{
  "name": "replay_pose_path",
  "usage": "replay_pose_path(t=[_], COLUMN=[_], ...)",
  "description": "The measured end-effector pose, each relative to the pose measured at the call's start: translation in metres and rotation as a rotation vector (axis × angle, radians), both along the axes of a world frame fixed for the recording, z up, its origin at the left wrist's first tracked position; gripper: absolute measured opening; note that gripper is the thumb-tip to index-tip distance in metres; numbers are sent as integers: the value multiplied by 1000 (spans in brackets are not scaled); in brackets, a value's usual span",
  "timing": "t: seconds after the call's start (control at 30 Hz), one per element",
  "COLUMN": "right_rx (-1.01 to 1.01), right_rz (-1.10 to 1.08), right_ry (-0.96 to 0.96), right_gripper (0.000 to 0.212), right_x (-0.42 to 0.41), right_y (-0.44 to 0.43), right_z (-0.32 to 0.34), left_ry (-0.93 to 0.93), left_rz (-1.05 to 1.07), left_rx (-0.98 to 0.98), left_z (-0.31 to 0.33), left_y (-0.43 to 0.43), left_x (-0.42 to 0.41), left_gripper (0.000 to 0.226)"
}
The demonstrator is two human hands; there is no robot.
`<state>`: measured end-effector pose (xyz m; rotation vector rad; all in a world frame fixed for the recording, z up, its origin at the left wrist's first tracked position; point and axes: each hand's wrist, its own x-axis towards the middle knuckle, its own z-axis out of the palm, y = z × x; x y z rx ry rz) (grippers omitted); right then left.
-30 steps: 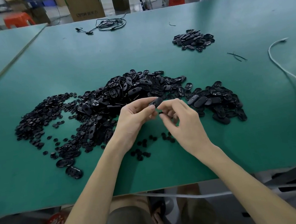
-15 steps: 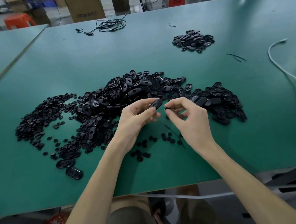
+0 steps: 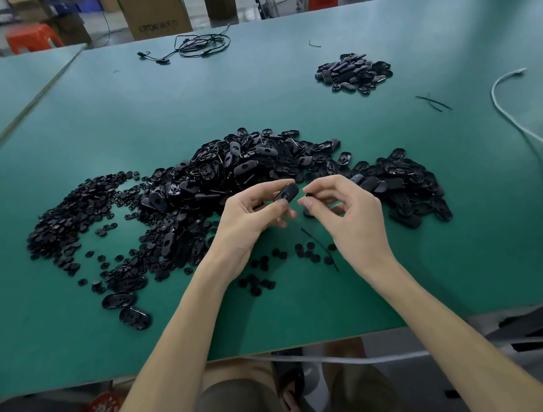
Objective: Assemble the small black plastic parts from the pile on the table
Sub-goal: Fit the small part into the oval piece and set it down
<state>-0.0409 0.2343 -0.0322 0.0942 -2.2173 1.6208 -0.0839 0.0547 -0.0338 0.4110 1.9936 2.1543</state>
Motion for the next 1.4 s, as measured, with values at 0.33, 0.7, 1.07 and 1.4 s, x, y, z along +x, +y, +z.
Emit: replay_pose_path(t=[0.33, 0.7, 1.07, 1.4], right_rx=[-60, -11, -62, -35], right_rz=[-10, 80, 111, 50], right_ry=[-9, -65, -49, -27], right_gripper=[15, 9, 7, 11], right_x=[0, -2, -2, -2], right_y=[3, -1, 0, -1], right_z=[-1, -1, 0, -1], left_ry=[-10, -21, 42, 79], left_rz=[5, 42, 56, 22], left_rx=[-8, 48, -38, -69], left_z=[-2, -2, -3, 0], left_y=[-1, -1, 6, 5], left_x=[0, 0, 3, 3], left_gripper=[26, 24, 24, 36])
